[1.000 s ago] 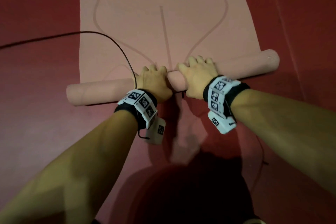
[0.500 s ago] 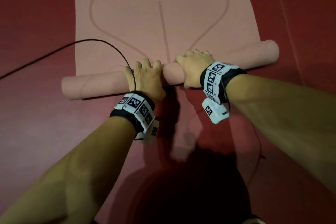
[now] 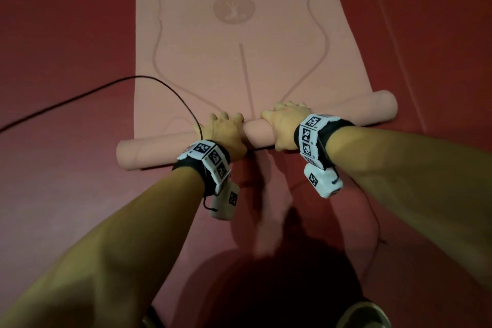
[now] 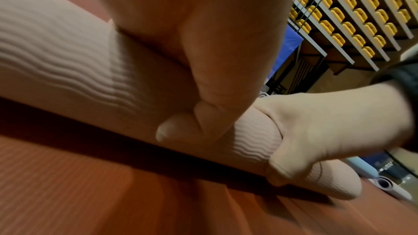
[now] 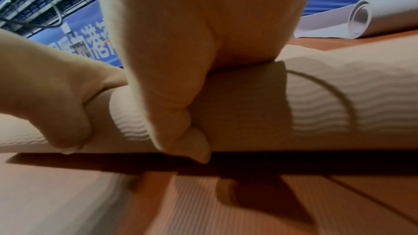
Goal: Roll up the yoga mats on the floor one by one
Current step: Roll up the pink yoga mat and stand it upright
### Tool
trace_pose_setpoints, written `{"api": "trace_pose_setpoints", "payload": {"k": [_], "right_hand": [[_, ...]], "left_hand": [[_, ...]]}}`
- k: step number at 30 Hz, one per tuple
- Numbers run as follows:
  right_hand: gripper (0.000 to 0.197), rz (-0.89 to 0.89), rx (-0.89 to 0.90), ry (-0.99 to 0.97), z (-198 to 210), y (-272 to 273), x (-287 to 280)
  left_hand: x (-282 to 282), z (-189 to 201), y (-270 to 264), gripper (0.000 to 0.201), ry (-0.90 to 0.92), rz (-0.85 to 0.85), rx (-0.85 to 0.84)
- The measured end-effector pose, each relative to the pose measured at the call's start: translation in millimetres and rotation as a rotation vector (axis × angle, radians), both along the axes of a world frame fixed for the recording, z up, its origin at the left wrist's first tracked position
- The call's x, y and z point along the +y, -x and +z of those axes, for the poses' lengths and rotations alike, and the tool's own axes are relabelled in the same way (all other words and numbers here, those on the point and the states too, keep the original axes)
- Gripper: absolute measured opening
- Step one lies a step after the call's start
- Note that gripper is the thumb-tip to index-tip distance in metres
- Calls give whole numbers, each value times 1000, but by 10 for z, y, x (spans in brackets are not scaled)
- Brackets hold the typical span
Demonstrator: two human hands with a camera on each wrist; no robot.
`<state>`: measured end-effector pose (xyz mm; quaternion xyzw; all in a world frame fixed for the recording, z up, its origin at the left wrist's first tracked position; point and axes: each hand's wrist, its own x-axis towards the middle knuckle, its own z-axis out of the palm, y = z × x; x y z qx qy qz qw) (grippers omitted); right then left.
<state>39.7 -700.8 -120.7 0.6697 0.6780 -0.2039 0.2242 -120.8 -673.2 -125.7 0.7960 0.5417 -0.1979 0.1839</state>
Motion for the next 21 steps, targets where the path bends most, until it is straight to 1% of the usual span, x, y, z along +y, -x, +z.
{"api": "trace_pose_setpoints", "payload": {"k": [3,6,10,13,17,19,21], "right_hand": [[61,14,5,84,43,30,-190],[64,49,4,164,82,59,-335],[63,78,25,249,92,89,-454],[65,73,28,225,94,97,-506],[73,94,-11,114,19,33,-616],[78,84,-42,80,-43,27,-665],[77,67,-42,76,-75,41,-670]], "left_hand": [[-217,12,40,55,57,-13,16],[-384,34,61,57,127,-29,44],[-491,65,76,58,217,-54,52],[-492,72,80,56,256,-56,41],[-453,100,56,48,276,-42,30],[-410,114,45,48,319,-31,19],[-397,122,45,49,332,-30,25]]}}
